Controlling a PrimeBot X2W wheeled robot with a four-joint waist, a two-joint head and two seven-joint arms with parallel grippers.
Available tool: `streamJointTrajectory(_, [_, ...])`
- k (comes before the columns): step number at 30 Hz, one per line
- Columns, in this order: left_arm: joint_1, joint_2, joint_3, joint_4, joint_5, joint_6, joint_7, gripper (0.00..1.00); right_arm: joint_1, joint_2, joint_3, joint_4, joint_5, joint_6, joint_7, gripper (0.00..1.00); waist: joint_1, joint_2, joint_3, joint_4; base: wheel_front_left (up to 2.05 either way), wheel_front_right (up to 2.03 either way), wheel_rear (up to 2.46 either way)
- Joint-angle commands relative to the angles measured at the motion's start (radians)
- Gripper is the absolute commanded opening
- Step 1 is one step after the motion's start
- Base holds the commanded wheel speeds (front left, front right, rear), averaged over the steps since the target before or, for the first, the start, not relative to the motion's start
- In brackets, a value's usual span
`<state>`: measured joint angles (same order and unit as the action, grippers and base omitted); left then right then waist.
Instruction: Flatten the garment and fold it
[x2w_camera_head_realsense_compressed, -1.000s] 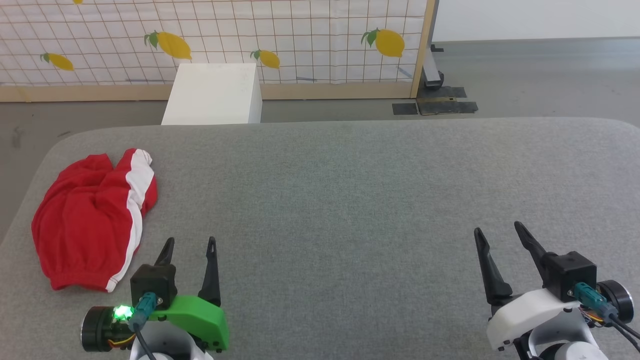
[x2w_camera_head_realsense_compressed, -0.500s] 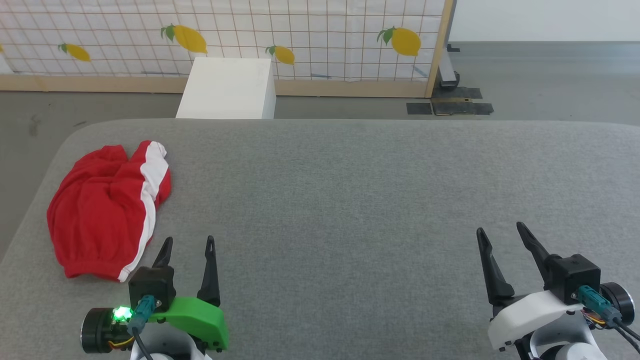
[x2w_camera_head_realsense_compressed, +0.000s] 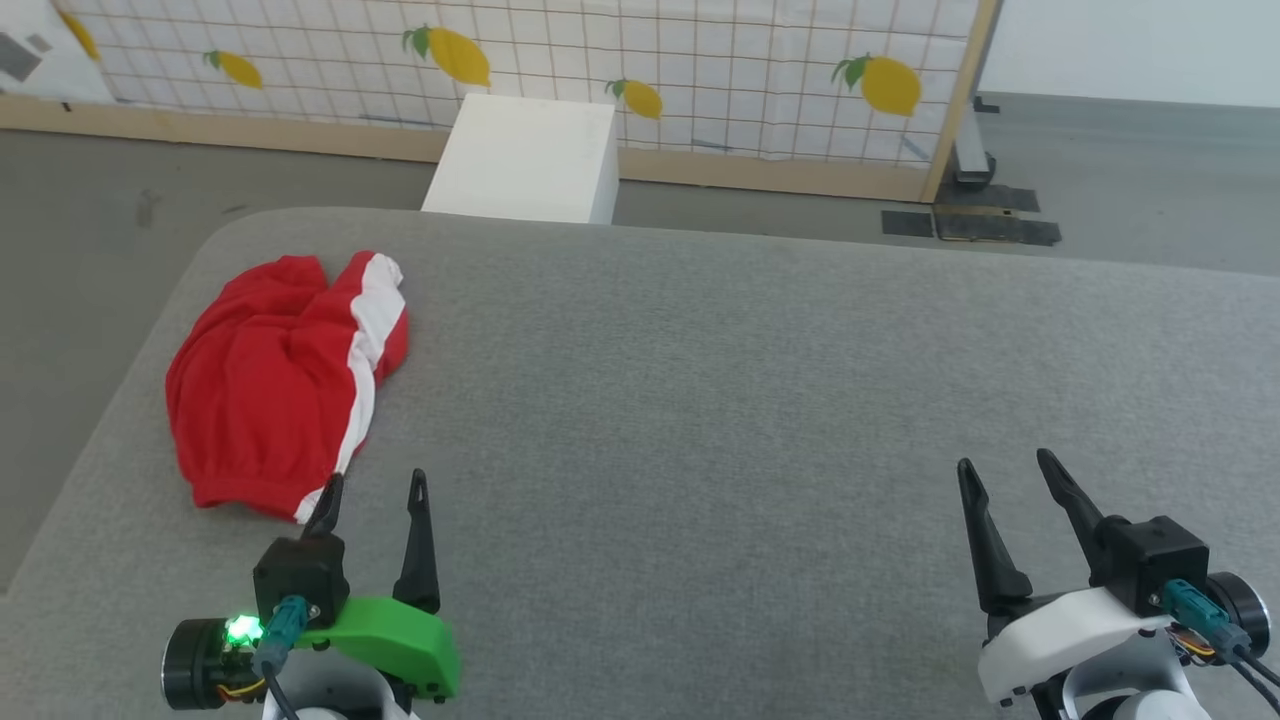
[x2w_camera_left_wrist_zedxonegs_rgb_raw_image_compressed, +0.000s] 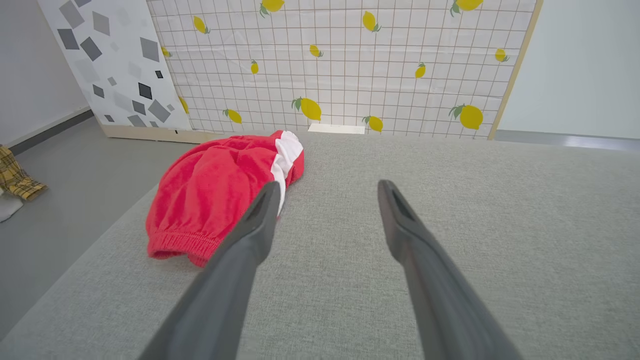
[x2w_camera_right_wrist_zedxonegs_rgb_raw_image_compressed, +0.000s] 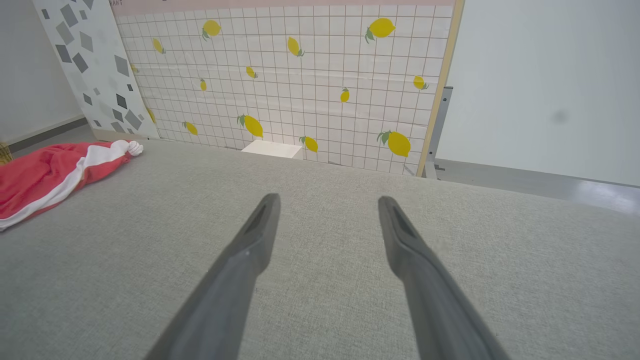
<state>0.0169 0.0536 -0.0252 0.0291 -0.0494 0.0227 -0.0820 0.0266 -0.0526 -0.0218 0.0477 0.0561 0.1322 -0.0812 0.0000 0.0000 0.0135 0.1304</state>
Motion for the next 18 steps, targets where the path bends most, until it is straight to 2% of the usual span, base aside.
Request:
streamJointTrajectory(1, [0.002,-0.001,-0.002,0.005,-0.010,0.008,-0.011,1.00,0.013,0.001,-0.001,0.005,0.010,-0.001,-0.012,1.00,0.0000,0.0000,0.001,0.026,0.00,0.00,0.00])
streamJointTrajectory(18, [0.013,-0.002,-0.009,0.014,-0.037,0.026,-0.045,1.00,0.010,0.001,0.008,0.034,0.021,-0.001,-0.046,1.00,0.0000,0.0000,0.016,0.159,0.00,0.00,0.00])
